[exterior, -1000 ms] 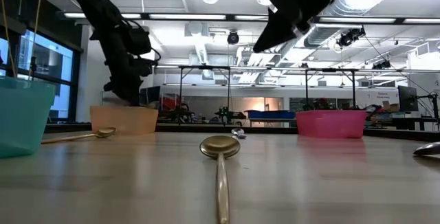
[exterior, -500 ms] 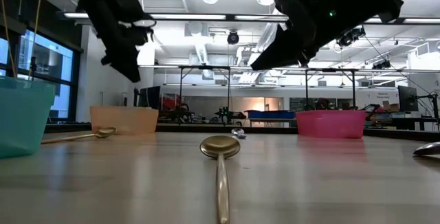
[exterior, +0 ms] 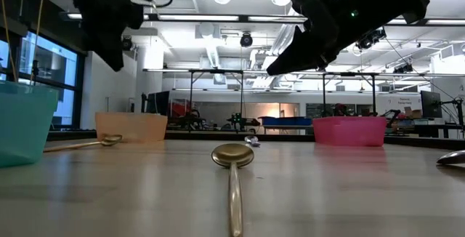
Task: Sort silverware by color (type)
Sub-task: Put the gold spoon into the pink bin
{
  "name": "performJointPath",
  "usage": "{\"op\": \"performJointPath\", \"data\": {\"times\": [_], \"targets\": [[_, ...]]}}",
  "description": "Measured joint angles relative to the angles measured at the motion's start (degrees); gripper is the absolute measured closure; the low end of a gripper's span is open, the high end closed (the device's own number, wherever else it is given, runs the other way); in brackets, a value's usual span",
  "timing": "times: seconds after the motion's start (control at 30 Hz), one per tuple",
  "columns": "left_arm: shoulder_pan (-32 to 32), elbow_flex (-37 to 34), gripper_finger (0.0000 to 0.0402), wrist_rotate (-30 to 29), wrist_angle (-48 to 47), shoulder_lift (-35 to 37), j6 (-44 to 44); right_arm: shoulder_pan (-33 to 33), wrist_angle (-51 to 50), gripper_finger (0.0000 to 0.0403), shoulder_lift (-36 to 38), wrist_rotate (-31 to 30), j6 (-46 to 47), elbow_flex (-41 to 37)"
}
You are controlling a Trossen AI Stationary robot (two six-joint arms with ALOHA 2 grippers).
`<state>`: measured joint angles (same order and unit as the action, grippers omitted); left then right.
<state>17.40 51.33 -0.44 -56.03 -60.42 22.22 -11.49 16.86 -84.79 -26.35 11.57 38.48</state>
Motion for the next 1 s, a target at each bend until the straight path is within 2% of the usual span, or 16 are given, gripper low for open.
{"op": "performJointPath", "data": {"times": [0.1, 0.2, 0.37, 0.47, 0.63, 0.83, 1.0], "targets": [[-8.4, -1.0, 0.0302, -3.5, -0.1, 0.0, 7.5, -0.6, 0.0, 0.0403, 0.0, 0.0, 0.0, 0.0], [-14.9, -5.0, 0.0277, -3.8, 1.3, -0.1, 15.2, -1.0, -0.1, 0.0403, 0.0, 0.0, 0.0, 0.0], [-21.5, -15.0, 0.0247, -3.0, 12.6, -0.1, 25.6, -1.3, -0.1, 0.0403, 0.0, 0.0, 0.0, 0.0], [-22.4, -20.2, 0.0243, -3.3, 19.4, -0.2, 28.7, -1.3, -0.1, 0.0403, 0.0, 0.0, 0.0, 0.0], [-22.3, -25.2, 0.0245, -6.4, 23.4, -1.0, 31.1, -1.3, 0.1, 0.0403, 0.0, 0.0, 0.0, 0.0], [-22.1, -26.7, 0.0245, -7.7, 28.5, -3.1, 29.4, -1.3, 0.2, 0.0403, 0.0, 0.0, 0.0, 0.0], [-19.3, -27.1, 0.0245, -10.4, 27.7, -6.3, 27.4, -1.3, 0.3, 0.0403, 0.0, 0.0, 0.0, 0.0]]}}
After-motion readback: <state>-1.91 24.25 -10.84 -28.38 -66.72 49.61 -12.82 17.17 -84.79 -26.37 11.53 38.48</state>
